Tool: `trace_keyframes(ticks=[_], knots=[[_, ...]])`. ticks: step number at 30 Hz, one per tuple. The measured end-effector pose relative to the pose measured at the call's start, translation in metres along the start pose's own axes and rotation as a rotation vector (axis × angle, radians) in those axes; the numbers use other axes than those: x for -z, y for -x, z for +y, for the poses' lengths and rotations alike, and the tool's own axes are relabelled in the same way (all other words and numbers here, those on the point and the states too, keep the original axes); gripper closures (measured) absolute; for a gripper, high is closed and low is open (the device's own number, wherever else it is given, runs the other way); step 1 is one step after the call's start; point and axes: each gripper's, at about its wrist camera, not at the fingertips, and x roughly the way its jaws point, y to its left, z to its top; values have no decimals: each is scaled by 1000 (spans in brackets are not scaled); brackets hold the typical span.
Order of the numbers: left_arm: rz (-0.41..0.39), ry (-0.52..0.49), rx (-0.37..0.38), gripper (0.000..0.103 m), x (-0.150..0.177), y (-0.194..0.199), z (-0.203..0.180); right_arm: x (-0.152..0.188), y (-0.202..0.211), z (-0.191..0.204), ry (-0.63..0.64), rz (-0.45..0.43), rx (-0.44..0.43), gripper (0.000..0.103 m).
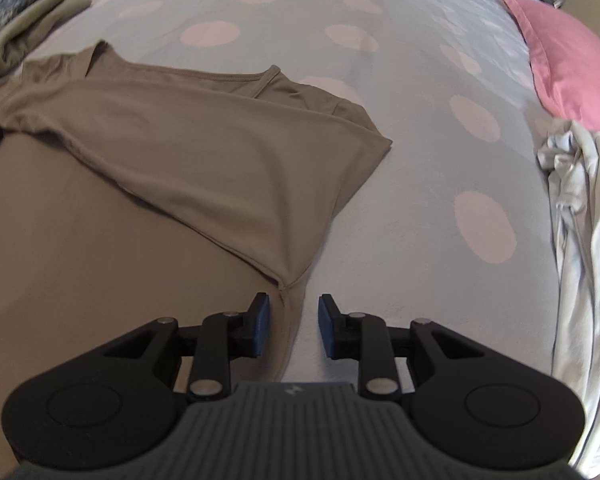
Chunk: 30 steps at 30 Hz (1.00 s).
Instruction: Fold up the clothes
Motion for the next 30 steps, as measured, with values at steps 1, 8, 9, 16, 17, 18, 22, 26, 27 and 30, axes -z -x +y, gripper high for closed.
trace_keyframes(ticks=[1, 8, 9, 16, 17, 18, 22, 26, 27, 30], knots=[[-8, 4, 3, 90, -1, 1, 1, 1, -2, 1, 9, 0, 7, 74], [7, 41, 74, 103, -14, 18, 20, 1, -7, -5, -20, 23, 9, 99], [39, 40, 85, 103, -14, 16, 24, 1, -8, -5, -18, 28, 7, 99], [164, 50, -16, 102, -2, 1, 37, 1, -6, -9, -36, 75, -15, 95], [170, 55, -39, 102, 0, 1, 40, 0, -4, -11, -52, 87, -26, 88], [155, 70, -33, 102, -1, 4, 42, -1, -2, -14, -70, 90, -35, 85], [46, 154, 20, 82, -8, 22, 52, -8, 10, -20, -128, 49, -70, 83], [-69, 271, 39, 58, -17, 20, 56, -16, 9, -20, -156, 38, -50, 81], [-83, 301, 34, 59, -19, 16, 57, -19, 8, -19, -157, 42, -43, 81], [-79, 393, 51, 70, -24, 1, 63, -24, 2, -17, -161, 48, -34, 81]])
